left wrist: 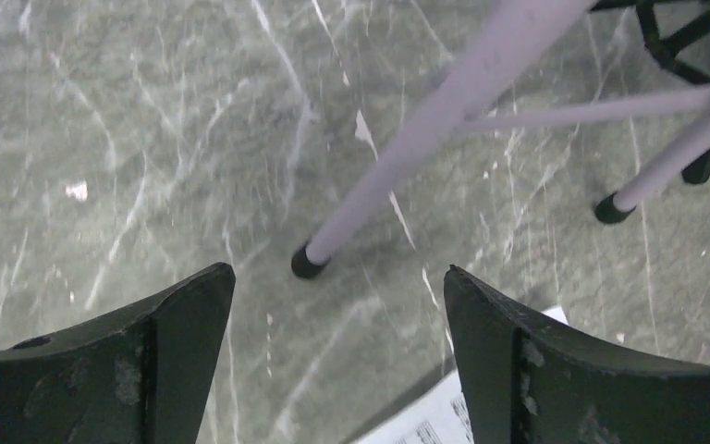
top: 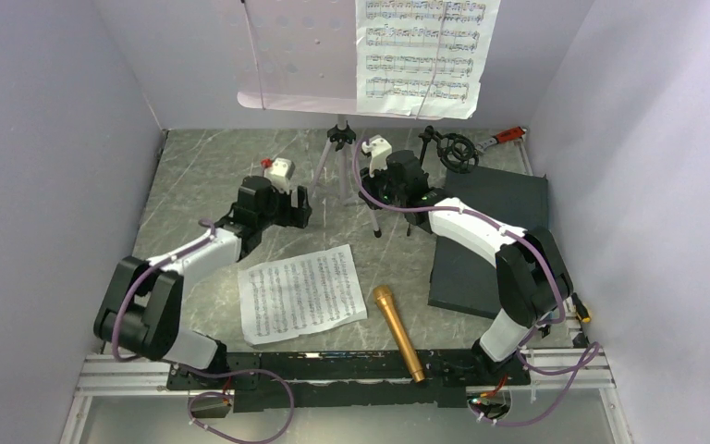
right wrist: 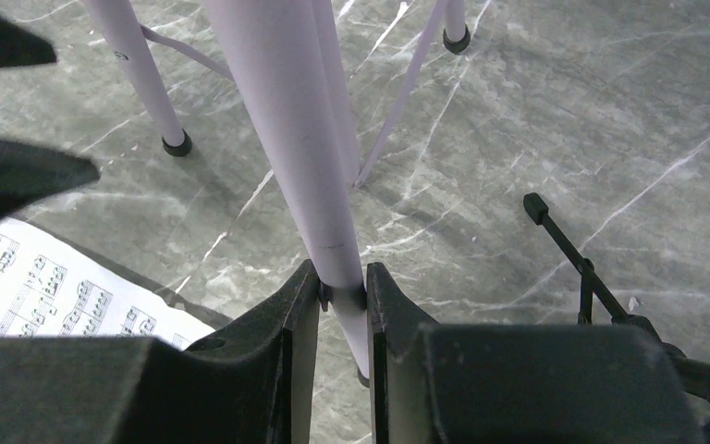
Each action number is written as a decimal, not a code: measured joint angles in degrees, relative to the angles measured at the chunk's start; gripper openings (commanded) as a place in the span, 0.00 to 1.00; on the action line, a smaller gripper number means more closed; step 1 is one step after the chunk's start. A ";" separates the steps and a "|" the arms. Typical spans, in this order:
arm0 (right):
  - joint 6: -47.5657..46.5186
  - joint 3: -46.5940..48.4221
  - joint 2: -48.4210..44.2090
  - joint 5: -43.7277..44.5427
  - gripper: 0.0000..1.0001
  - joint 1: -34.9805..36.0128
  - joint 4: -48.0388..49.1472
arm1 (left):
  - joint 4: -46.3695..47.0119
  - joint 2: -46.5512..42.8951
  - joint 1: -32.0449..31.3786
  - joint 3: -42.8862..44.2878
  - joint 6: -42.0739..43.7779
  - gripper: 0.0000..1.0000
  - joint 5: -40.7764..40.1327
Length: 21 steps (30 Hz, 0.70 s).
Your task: Set up the instrument practice props
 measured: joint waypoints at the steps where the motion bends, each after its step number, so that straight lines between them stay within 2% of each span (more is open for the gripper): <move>1: 0.00 0.02 0.00 0.00 0.04 0.02 -0.02 | 0.59 1.42 1.33 1.14 0.02 0.85 1.88; 5: -0.11 0.33 0.04 -0.02 0.07 0.02 -0.46 | 3.13 7.28 4.37 5.33 1.29 0.81 9.33; 11: -0.24 1.05 0.31 -0.04 0.09 0.02 -1.53 | 6.43 13.38 4.46 8.04 4.79 0.75 16.44; 17: -0.07 1.22 0.35 0.11 0.17 0.07 -1.79 | 6.16 15.15 4.44 9.99 6.91 0.46 17.05; 21: 0.28 1.66 0.48 0.35 0.28 0.11 -2.36 | 5.90 15.15 4.48 10.21 7.91 0.30 17.09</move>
